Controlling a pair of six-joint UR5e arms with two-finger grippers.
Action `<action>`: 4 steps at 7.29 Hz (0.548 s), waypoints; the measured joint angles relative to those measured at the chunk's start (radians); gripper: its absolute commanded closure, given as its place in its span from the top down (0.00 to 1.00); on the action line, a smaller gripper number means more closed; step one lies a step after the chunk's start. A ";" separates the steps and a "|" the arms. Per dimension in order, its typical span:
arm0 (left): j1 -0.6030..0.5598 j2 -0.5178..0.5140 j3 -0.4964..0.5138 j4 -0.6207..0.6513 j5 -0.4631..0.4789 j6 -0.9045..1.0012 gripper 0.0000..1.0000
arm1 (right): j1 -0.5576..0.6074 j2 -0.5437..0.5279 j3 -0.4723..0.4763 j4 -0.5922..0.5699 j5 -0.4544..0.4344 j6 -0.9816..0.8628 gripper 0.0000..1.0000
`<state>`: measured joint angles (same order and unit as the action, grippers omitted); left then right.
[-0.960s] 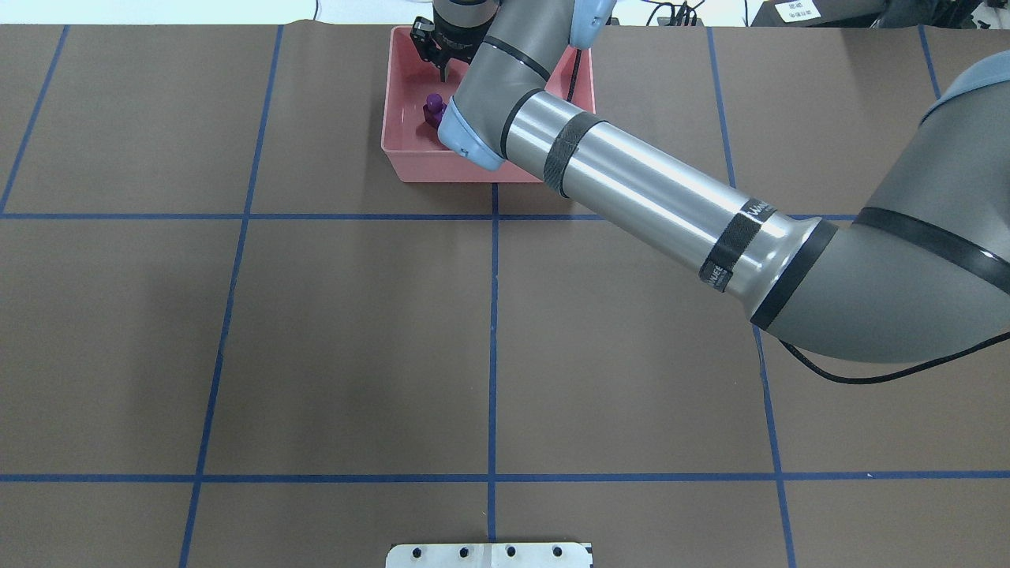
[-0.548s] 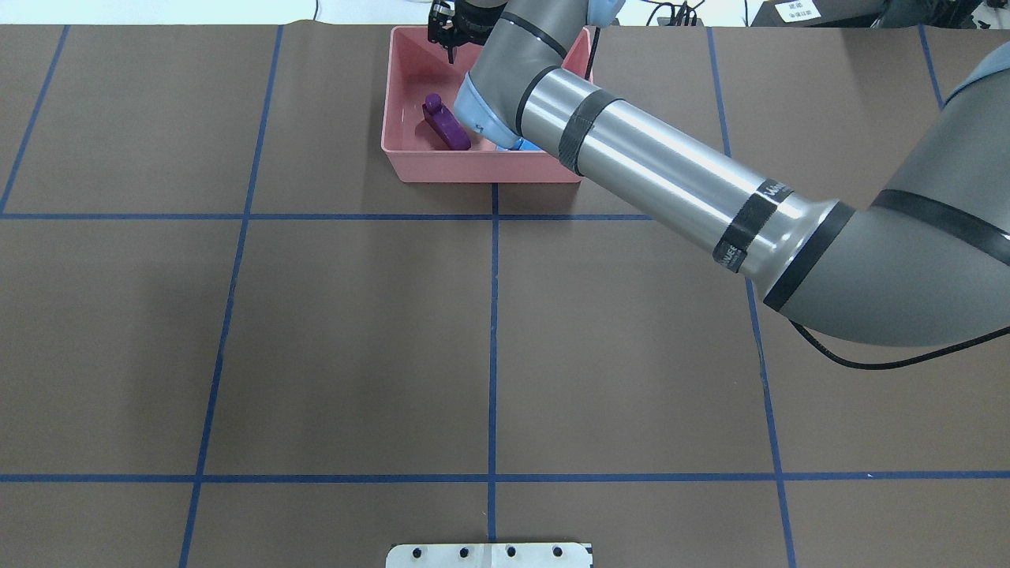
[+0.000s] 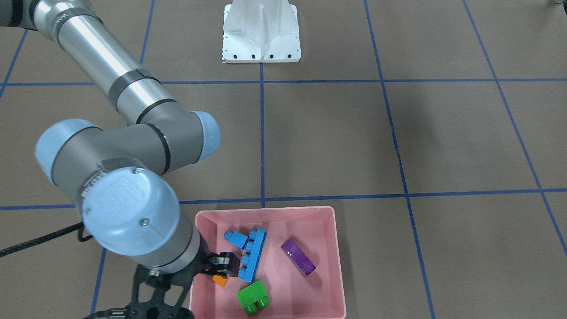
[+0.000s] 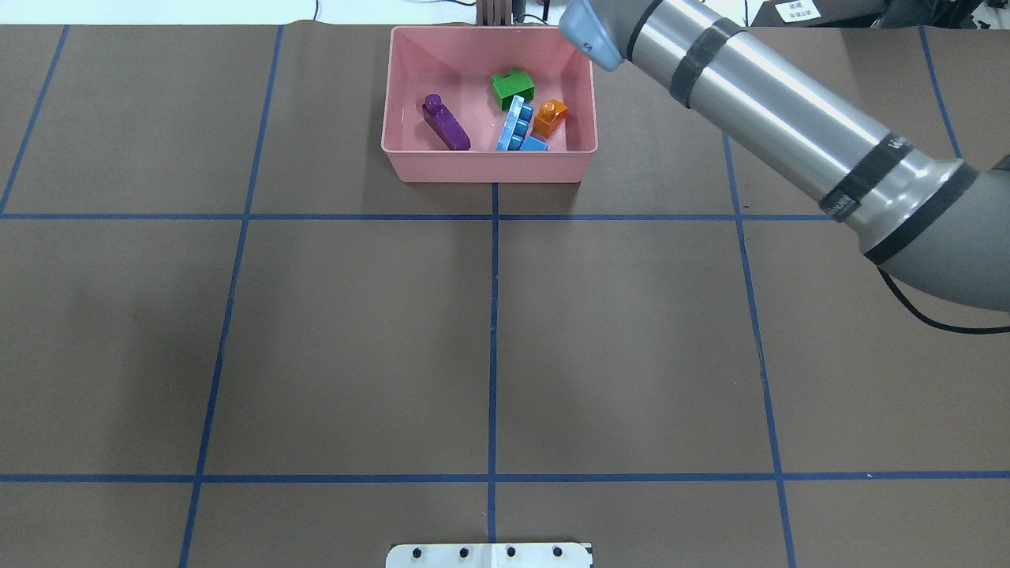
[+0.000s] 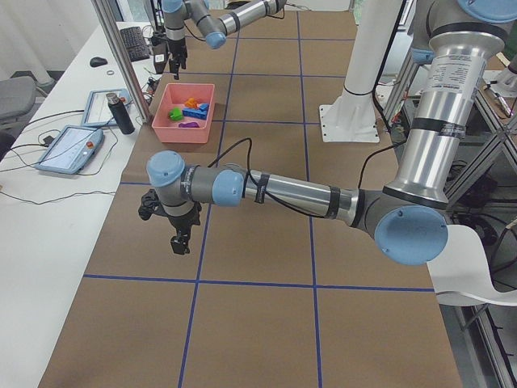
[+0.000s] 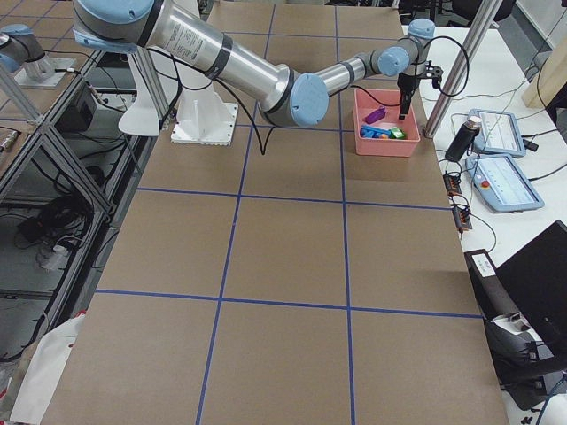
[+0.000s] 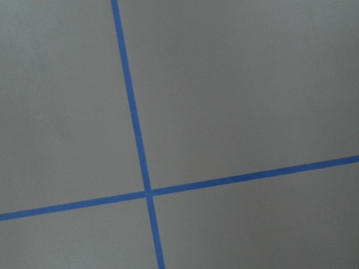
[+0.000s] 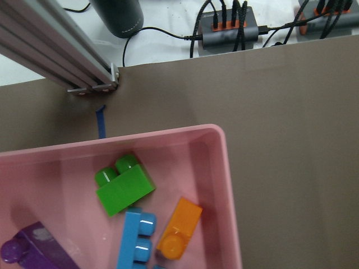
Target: Put all blocks into box
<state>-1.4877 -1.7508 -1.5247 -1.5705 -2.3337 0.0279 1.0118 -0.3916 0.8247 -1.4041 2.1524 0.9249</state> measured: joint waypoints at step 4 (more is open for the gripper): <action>-0.061 0.187 -0.102 -0.019 0.006 0.114 1.00 | 0.163 -0.335 0.260 -0.045 0.067 -0.311 1.00</action>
<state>-1.5483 -1.5641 -1.6266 -1.5892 -2.3272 0.1418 1.1745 -0.7267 1.0845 -1.4490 2.2199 0.6140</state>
